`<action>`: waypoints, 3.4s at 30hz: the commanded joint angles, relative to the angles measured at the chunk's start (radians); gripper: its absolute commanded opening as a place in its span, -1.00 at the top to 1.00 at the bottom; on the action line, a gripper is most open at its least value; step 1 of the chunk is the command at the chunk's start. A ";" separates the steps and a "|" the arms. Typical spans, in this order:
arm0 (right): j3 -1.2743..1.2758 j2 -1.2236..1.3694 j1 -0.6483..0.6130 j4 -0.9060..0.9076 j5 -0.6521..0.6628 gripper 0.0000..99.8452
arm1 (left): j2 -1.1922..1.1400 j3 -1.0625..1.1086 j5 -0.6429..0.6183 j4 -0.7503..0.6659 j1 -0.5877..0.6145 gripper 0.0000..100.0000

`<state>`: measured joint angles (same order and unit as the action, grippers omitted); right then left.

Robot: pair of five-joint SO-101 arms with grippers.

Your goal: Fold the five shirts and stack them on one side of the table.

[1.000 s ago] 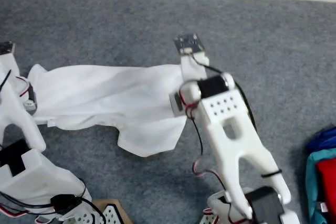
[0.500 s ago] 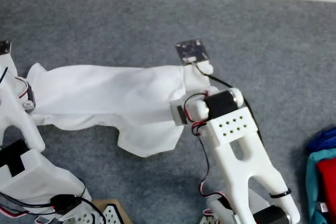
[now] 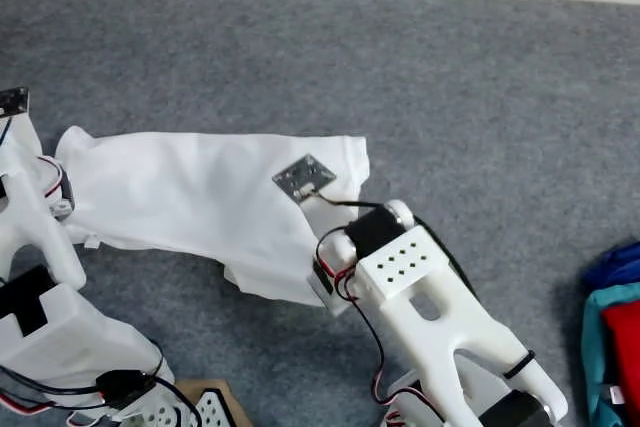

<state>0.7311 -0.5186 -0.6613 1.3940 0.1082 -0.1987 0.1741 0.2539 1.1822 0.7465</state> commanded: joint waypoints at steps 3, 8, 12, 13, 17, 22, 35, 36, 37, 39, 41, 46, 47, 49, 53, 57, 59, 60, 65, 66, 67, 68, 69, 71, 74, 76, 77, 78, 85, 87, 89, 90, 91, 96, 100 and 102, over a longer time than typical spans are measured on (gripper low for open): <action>0.096 -0.028 -0.012 -0.096 0.014 0.98 | 0.045 -0.010 0.009 -0.021 0.047 0.99; 0.173 -0.028 -0.036 -0.150 0.100 0.67 | 0.044 -0.002 0.009 -0.061 0.054 0.96; 0.171 -0.030 -0.031 -0.165 0.129 0.33 | 0.045 -0.004 0.009 -0.055 0.068 0.64; 0.166 -0.041 -0.028 -0.165 0.129 0.33 | 0.045 -0.004 0.009 -0.055 0.076 0.54; 0.091 -0.151 0.067 -0.166 0.121 0.50 | 0.047 -0.010 0.006 -0.057 0.110 0.29; -0.007 -0.262 0.160 -0.191 -0.006 0.94 | 0.054 -0.005 0.005 -0.055 0.104 0.39; -0.174 0.012 0.162 -0.486 -0.183 0.93 | 0.058 -0.117 0.005 0.241 0.027 0.99; -0.186 0.024 0.160 -0.510 -0.215 0.93 | 0.058 -0.137 0.005 0.267 0.028 0.99; -0.199 0.039 0.159 -0.538 -0.242 0.93 | 0.058 -0.157 0.005 0.295 0.030 0.99; -0.200 0.064 0.159 -0.601 -0.279 0.93 | 0.058 -0.196 0.005 0.344 0.033 0.99; -0.185 0.093 0.160 -0.647 -0.293 0.93 | 0.058 -0.222 0.008 0.391 0.035 0.98; -0.117 0.168 0.160 -0.820 -0.296 0.93 | 0.053 -0.220 0.009 0.437 0.018 0.98; -0.104 0.185 0.159 -0.866 -0.296 0.93 | 0.051 -0.220 0.009 0.436 0.012 0.98; -0.082 0.222 0.159 -0.951 -0.296 0.99 | 0.048 -0.220 0.009 0.433 0.004 0.98; -0.074 0.317 0.160 -1.044 -0.290 0.98 | 0.056 -0.220 0.006 0.437 -0.030 0.98; -0.090 0.423 0.166 -1.110 -0.249 0.98 | 0.056 -0.222 0.008 0.437 -0.035 0.99; -0.091 0.478 0.166 -1.136 -0.193 0.98 | 0.056 -0.222 0.009 0.437 -0.027 0.99; -0.093 0.504 0.166 -1.144 -0.173 0.98 | 0.056 -0.226 0.009 0.437 -0.012 0.99; -0.091 0.572 0.185 -1.147 -0.130 0.98 | 0.056 -0.297 0.009 0.436 0.047 0.99; -0.088 0.570 0.197 -1.147 -0.130 0.98 | 0.056 -0.321 0.008 0.436 0.054 0.99; -0.088 0.570 0.208 -1.144 -0.130 0.98 | 0.056 -0.349 0.005 0.436 0.061 0.99; -0.088 0.570 0.217 -1.144 -0.130 0.98 | 0.056 -0.381 0.003 0.436 0.059 0.99; -0.088 0.570 0.223 -1.142 -0.130 0.98 | 0.056 -0.409 0.002 0.436 0.053 0.99; -0.088 0.570 0.232 -1.142 -0.130 0.98 | 0.048 -0.452 -0.023 0.434 0.019 0.99; -0.088 0.570 0.226 -1.142 -0.130 0.98 | 0.050 -0.472 -0.083 0.437 -0.038 0.99; -0.088 0.570 0.226 -1.142 -0.130 0.98 | 0.056 -0.470 -0.086 0.439 -0.064 0.99; -0.088 0.570 0.226 -1.142 -0.130 0.98 | 0.056 -0.470 -0.086 0.440 -0.067 0.99; -0.088 0.570 0.226 -1.142 -0.130 0.98 | 0.056 -0.476 -0.084 0.456 -0.067 0.99; -0.088 0.575 0.226 -1.142 -0.130 0.98 | 0.058 -0.495 -0.018 0.526 0.013 0.98; -0.090 0.575 0.226 -1.142 -0.130 0.98 | 0.058 -0.504 0.058 0.540 0.021 0.98; -0.090 0.575 0.226 -1.142 -0.130 0.98 | 0.058 -0.501 0.075 0.542 0.024 0.98; -0.090 0.575 0.226 -1.142 -0.130 0.98 | 0.056 -0.501 0.077 0.542 0.024 0.98; -0.088 0.575 0.226 -1.142 -0.130 0.98 | 0.056 -0.503 0.078 0.542 0.022 0.98; -0.088 0.575 0.226 -1.142 -0.132 0.98 | 0.056 -0.504 0.107 0.539 0.019 0.77; -0.088 0.575 0.226 -1.142 -0.132 0.98 | 0.054 -0.504 0.114 0.535 0.024 0.56; -0.088 0.575 0.226 -1.142 -0.132 0.98 | 0.056 -0.504 0.114 0.535 0.033 0.56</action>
<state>0.6651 0.0598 -0.4496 0.2647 -0.0345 -0.1987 -0.2908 0.3583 1.7131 0.7587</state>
